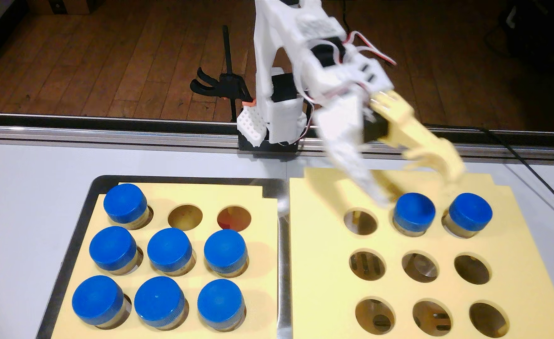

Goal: Move the test tubes

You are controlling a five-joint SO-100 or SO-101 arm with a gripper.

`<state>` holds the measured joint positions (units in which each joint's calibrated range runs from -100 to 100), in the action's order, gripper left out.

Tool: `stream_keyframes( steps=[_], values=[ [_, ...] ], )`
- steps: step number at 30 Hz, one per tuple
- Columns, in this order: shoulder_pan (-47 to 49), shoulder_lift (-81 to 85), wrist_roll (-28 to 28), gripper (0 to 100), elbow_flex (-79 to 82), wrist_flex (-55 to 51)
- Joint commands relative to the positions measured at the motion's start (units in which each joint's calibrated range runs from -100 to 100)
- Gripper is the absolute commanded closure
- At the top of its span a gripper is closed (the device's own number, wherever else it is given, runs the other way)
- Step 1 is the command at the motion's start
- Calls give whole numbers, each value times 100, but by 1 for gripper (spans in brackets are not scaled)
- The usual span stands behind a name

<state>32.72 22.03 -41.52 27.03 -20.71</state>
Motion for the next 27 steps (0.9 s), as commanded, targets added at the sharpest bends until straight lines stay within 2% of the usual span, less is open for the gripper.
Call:
stream_keyframes(
  steps=[1,3,9,13,19,27],
  values=[
    [-978,406,-272,69,-864,98],
    [-1453,814,-325,70,-737,50],
    [-3283,2543,-340,70,1642,79],
    [-4009,3124,-503,70,2885,98],
    [-4261,2291,-869,70,2849,108],
    [-4357,901,-1115,72,1660,118]
  ],
)
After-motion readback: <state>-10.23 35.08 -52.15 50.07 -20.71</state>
